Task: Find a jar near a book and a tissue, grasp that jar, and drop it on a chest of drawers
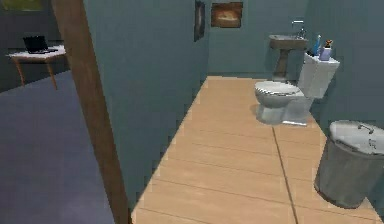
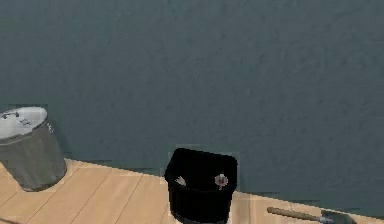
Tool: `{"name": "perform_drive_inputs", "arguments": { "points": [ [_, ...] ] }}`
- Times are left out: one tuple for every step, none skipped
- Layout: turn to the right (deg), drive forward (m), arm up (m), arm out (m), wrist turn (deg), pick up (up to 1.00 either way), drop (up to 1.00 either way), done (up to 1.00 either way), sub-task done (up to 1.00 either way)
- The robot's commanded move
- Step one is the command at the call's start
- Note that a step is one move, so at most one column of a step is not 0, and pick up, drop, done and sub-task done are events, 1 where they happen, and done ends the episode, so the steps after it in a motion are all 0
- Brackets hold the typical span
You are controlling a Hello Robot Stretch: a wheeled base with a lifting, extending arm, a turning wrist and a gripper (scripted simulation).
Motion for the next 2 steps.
{"name": "perform_drive_inputs", "arguments": {
  "points": [
    [-36.0,0.00,0.00,0.00,0.0,0.00,0.00,0.00,0.00],
    [0.0,0.20,0.00,0.00,0.0,0.00,0.00,0.00,0.00]
  ]
}}
